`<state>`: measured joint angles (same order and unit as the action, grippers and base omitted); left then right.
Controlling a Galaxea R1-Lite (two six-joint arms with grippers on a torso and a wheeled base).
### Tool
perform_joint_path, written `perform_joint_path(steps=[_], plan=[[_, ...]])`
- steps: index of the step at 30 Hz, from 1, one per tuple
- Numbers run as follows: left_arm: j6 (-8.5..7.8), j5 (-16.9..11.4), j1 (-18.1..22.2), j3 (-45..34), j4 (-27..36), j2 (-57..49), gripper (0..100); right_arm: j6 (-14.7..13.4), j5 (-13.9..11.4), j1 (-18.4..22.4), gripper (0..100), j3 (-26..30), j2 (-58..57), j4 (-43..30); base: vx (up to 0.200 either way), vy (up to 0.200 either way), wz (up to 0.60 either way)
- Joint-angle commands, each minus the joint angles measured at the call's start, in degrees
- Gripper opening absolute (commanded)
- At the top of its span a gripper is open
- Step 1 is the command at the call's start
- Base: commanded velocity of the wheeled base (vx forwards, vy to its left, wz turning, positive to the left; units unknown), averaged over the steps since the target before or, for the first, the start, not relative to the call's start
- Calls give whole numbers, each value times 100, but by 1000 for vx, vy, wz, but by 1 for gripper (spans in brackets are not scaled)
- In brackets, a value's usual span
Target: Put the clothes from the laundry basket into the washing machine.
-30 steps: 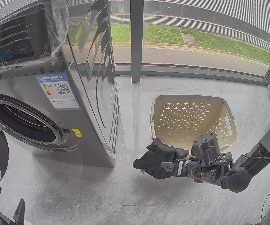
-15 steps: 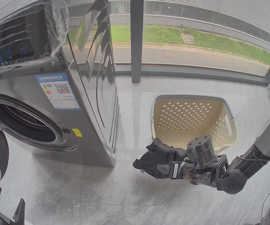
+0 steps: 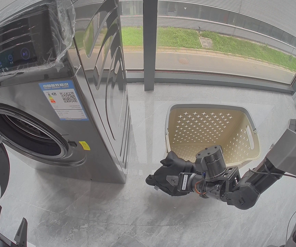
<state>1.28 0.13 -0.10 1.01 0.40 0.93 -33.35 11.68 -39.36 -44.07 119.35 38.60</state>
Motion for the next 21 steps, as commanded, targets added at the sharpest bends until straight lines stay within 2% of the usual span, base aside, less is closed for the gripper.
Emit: perform_joint_path(steps=[1,10,14,21], plan=[[4,4,1,-92,4,-57,100,-4,10,34,100,-322,317,8,0,0,0],[4,4,1,-84,4,-57,100,4,45,368,100,-893,801,-1,0,0,0],[4,4,1,-92,4,-57,100,13,186,465,100,-1104,906,-1,0,0,0],[13,4,1,-84,4,-57,100,-4,194,482,100,-1280,985,8,0,0,0]])
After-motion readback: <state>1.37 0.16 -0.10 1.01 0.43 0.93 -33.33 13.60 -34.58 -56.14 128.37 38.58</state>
